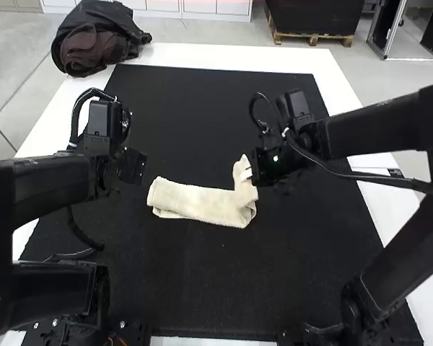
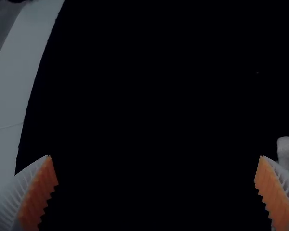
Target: Fold the towel.
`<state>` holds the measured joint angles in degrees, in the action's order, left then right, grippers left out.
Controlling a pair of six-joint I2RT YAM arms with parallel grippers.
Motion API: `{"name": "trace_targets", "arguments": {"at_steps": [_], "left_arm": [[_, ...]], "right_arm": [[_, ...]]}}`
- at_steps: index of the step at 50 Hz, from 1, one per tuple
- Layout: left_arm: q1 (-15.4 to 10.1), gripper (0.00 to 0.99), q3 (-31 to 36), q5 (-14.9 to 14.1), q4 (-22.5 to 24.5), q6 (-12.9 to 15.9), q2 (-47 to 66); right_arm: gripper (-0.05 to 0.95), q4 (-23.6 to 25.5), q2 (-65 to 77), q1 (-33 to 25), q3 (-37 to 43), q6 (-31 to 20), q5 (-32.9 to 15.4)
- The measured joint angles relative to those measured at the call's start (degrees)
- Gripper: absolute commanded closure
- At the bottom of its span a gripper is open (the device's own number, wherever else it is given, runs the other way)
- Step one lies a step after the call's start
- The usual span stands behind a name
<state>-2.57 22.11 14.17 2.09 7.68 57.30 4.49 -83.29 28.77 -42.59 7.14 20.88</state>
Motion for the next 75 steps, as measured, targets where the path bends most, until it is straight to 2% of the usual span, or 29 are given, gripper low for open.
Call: {"name": "trace_targets", "arguments": {"at_steps": [15,34,64,75], "left_arm": [[2.1,0.038,0.0,0.0,0.0,0.0,0.0],[2.2,0.038,0.0,0.0,1.2,0.0,0.0],[2.2,0.038,-0.5,0.0,1.8,0.0,0.0],[4.7,0.038,-0.5,0.0,2.3,0.0,0.0]], "right_arm": [[0.92,-3.0,-7.6,6.8,-6.4,1.3,0.4],[0.92,-3.4,-16.4,12.7,-15.8,2.4,0.4],[0.92,-4.0,-25.7,19.1,-26.0,3.6,0.8],[0.92,-4.0,-28.5,20.3,-29.1,3.9,0.8]]}}
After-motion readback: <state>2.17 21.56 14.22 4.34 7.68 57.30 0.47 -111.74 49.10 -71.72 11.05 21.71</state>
